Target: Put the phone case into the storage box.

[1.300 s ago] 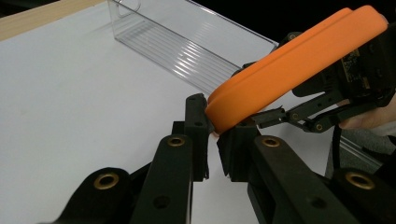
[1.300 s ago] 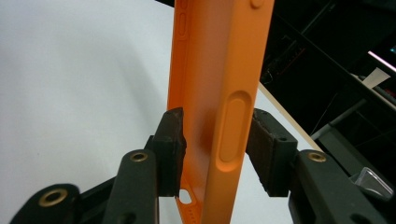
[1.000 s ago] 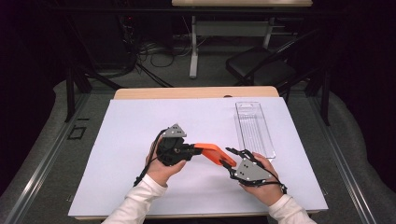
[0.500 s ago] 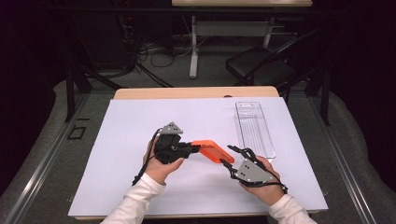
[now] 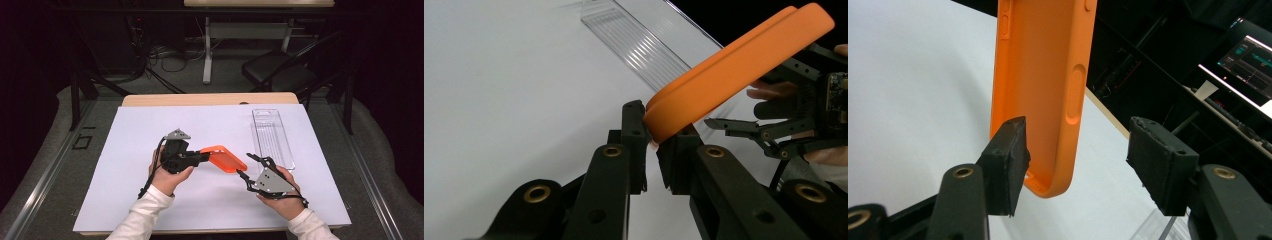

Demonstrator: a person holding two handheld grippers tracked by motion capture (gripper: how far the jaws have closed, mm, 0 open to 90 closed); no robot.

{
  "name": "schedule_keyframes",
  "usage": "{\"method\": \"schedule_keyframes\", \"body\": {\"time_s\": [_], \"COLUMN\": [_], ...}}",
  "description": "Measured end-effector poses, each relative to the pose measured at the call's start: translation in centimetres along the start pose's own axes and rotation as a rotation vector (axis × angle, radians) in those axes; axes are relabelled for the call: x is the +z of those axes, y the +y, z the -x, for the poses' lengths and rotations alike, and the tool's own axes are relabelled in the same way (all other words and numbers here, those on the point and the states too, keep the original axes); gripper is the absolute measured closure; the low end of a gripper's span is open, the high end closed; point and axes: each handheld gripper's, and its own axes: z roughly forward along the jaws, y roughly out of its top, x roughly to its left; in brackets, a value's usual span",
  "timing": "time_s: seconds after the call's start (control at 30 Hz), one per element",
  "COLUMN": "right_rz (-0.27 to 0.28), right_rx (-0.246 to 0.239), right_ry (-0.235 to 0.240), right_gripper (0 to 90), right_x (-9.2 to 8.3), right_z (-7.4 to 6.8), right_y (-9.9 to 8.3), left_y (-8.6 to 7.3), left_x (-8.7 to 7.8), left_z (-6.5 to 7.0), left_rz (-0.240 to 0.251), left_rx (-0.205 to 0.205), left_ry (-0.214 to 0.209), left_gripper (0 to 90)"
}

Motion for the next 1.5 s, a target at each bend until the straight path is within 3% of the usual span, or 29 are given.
{"method": "schedule_keyframes", "body": {"time_s": [0.23, 0.7, 0.87, 1.03, 1.2, 1.5], "right_rz": [-0.019, -0.069, -0.081, -0.088, -0.108, -0.108], "right_rx": [0.062, 0.163, 0.246, 0.291, 0.312, 0.302], "right_ry": [-0.016, 0.023, 0.024, 0.035, 0.049, 0.036], "right_gripper": [33.0, 30.1, 23.1, 18.4, 15.4, 14.9], "right_x": [0.0, 0.1, 0.3, 0.4, 0.6, 0.7], "right_z": [0.1, 0.0, 0.2, 0.2, 0.2, 0.1], "right_y": [0.3, 0.6, 0.8, 1.0, 1.3, 1.9], "left_y": [0.3, 0.6, 0.7, 0.7, 0.8, 0.9], "left_x": [-0.7, -1.2, -1.4, -1.7, -1.8, -1.8], "left_z": [-0.3, 0.0, 0.0, 0.1, 0.3, 0.7], "left_rz": [-0.018, -0.045, -0.061, -0.073, -0.088, -0.117], "left_rx": [-0.016, -0.019, -0.013, -0.011, -0.003, 0.016], "left_ry": [0.028, 0.069, 0.096, 0.103, 0.121, 0.149], "left_gripper": [81.9, 81.9, 81.9, 81.9, 81.8, 81.9]}}
